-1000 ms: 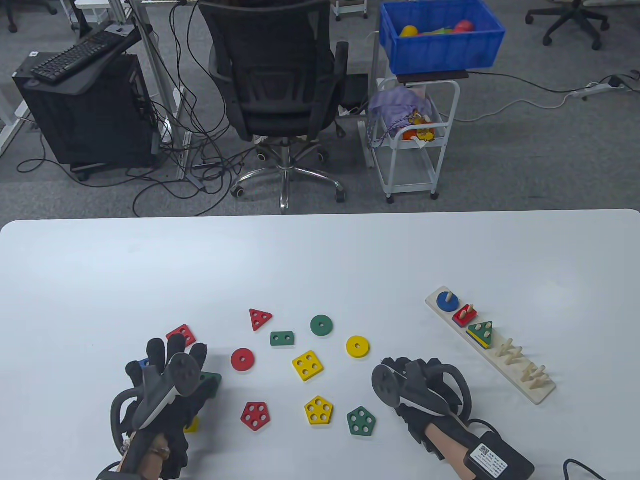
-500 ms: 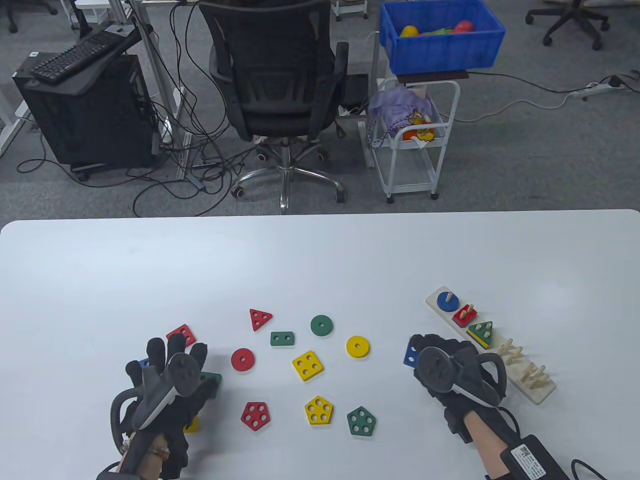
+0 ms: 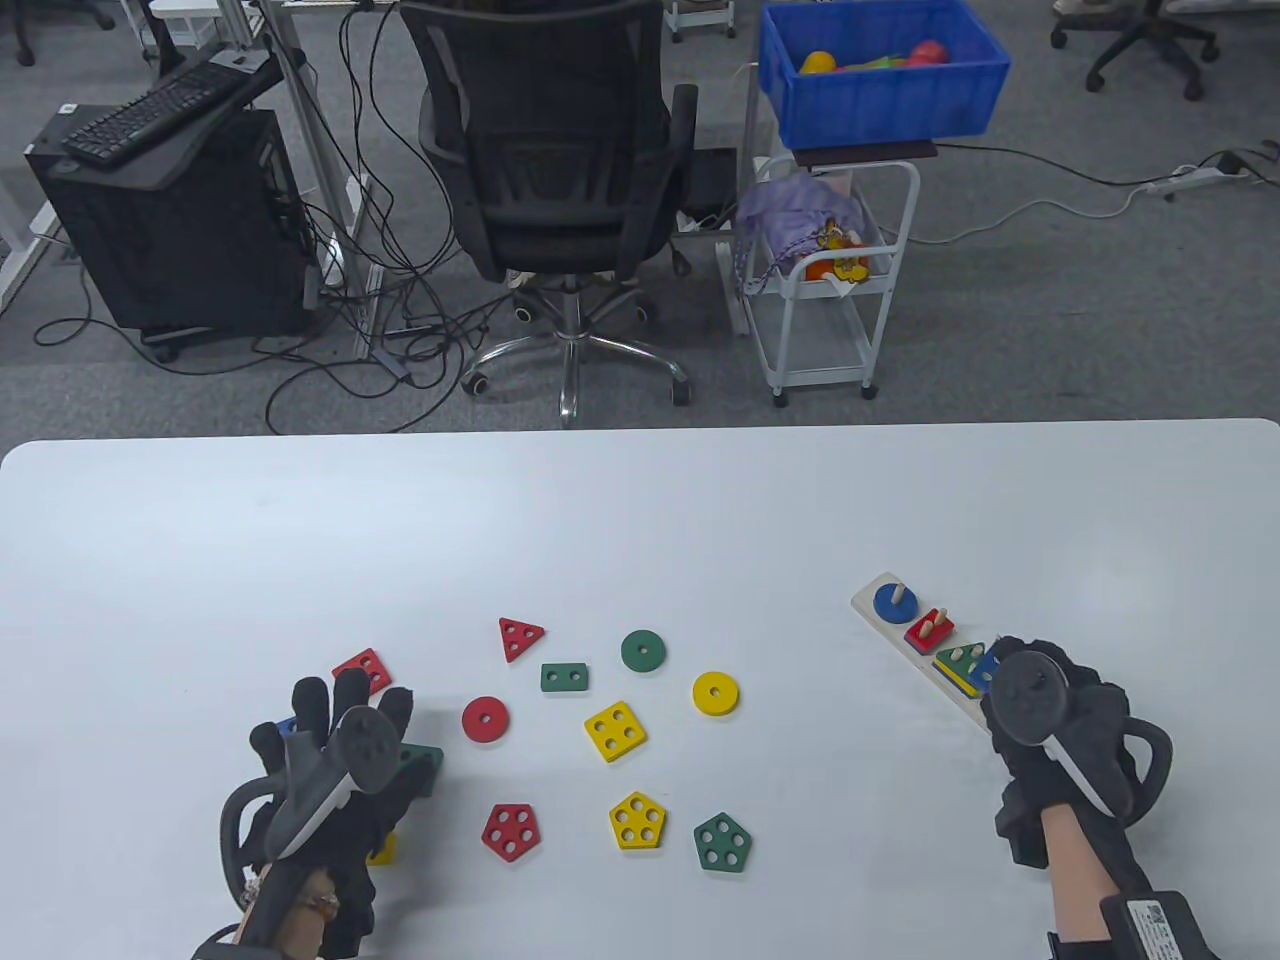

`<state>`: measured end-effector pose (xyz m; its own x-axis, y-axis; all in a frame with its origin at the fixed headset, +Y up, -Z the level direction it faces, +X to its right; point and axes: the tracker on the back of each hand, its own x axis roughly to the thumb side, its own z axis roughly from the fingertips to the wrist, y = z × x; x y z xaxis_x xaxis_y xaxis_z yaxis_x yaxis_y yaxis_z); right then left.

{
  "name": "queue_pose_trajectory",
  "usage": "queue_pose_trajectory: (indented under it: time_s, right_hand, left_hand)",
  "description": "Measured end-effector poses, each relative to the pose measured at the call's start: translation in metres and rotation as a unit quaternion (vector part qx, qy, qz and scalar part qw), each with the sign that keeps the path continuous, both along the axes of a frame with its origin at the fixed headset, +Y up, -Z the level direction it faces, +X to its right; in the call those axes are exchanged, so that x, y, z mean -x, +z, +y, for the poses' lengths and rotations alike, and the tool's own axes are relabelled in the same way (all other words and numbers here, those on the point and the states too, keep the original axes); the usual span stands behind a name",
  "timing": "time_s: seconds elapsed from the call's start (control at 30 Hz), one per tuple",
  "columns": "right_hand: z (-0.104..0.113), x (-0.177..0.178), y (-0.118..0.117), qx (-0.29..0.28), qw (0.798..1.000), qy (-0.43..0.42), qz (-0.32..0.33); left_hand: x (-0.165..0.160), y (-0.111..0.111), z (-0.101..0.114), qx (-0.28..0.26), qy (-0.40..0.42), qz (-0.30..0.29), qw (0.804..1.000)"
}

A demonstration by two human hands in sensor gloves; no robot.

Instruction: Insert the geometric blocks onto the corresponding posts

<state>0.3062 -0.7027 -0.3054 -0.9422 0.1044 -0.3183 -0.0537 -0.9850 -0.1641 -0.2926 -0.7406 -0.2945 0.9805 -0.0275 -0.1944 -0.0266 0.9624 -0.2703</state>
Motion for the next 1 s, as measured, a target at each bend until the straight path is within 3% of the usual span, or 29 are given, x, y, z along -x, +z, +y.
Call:
queue_pose_trajectory:
  time_s: [0.4,1.0]
  right_hand:
    - [-0.017,-0.017,-0.003,0.036,0.999,-0.015,-0.030]
    - [-0.021,-0.018,-0.002,0.055,0.998,-0.018,-0.036]
  left_hand:
    - [0.000,0.000,0.000,0.000,0.000,0.001,1.000]
    - [0.000,0.000,0.000,0.000,0.000,0.001,1.000]
